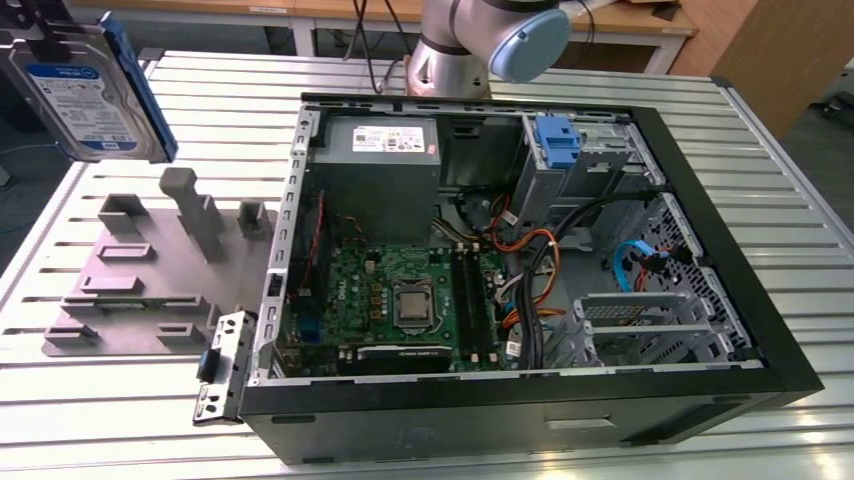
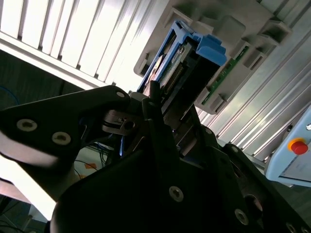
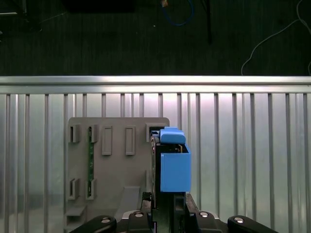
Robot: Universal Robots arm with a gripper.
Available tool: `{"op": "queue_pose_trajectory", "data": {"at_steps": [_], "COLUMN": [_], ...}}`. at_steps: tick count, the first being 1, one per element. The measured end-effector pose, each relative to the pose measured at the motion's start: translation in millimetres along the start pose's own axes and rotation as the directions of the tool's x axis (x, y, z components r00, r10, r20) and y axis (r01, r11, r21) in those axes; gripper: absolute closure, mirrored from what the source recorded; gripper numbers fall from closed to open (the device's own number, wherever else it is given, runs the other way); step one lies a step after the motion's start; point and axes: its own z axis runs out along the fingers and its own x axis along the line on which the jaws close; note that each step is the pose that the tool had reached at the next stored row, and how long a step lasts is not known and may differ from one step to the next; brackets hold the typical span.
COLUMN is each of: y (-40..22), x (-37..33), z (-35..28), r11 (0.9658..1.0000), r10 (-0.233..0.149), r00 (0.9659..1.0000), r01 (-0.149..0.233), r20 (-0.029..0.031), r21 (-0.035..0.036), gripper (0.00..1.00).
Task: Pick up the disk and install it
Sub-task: 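Pick up the disk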
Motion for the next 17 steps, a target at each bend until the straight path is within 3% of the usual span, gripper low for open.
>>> {"op": "queue_pose_trajectory", "data": {"at_steps": [17], "y": [0.1], "x": [-0.1], "z": [-2.4], "r11": [1.0], "r10": [0.0], "r00": [1.0], "r01": [0.0], "r20": [0.0006], "r21": [0.0], "gripper": [0.65]}}
